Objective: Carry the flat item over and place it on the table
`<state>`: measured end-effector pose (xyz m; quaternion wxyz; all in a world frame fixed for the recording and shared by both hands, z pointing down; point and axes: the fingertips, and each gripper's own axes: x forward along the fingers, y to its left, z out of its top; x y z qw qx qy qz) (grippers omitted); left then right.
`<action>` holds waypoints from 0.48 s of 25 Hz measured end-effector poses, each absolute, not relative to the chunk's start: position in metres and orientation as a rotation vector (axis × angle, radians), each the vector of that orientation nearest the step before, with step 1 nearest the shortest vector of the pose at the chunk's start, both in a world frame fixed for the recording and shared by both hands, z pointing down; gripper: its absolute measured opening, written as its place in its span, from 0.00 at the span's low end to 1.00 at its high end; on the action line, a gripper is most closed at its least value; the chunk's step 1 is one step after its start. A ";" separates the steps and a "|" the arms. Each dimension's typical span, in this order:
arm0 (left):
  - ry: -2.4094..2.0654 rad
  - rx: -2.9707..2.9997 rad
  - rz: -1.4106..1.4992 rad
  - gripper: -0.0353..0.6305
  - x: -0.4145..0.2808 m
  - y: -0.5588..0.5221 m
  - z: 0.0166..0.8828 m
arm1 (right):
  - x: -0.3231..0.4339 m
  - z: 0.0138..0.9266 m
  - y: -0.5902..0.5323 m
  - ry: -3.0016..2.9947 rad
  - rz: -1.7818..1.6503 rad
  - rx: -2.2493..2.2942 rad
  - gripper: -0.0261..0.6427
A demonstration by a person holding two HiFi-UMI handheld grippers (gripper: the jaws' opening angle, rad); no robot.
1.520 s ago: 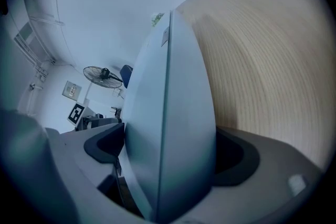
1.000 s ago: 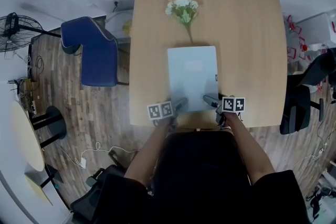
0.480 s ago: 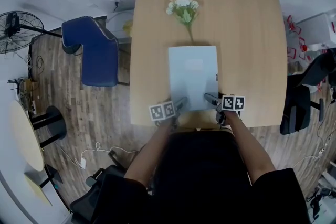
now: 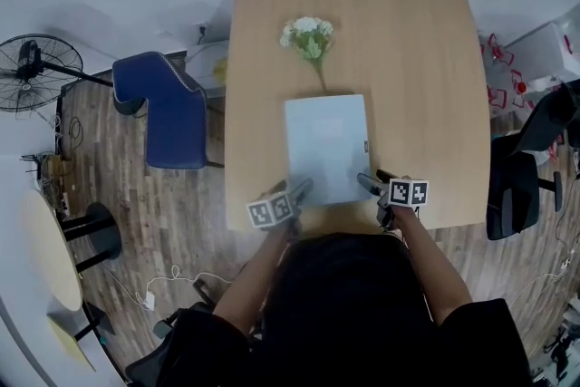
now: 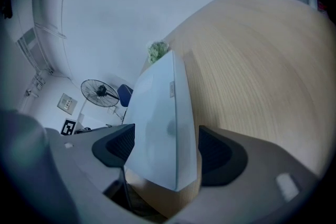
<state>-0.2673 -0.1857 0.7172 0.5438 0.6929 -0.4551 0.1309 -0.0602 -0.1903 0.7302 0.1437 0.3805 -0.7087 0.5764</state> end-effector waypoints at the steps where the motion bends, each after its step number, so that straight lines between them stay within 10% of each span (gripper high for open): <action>1: -1.099 1.663 0.301 0.68 -0.268 -0.189 0.708 | -0.052 0.718 -0.191 -2.081 1.631 1.112 0.60; 12: -1.185 2.229 0.032 0.41 -0.216 -0.252 0.527 | 0.010 0.547 -0.230 -2.479 1.188 1.409 0.24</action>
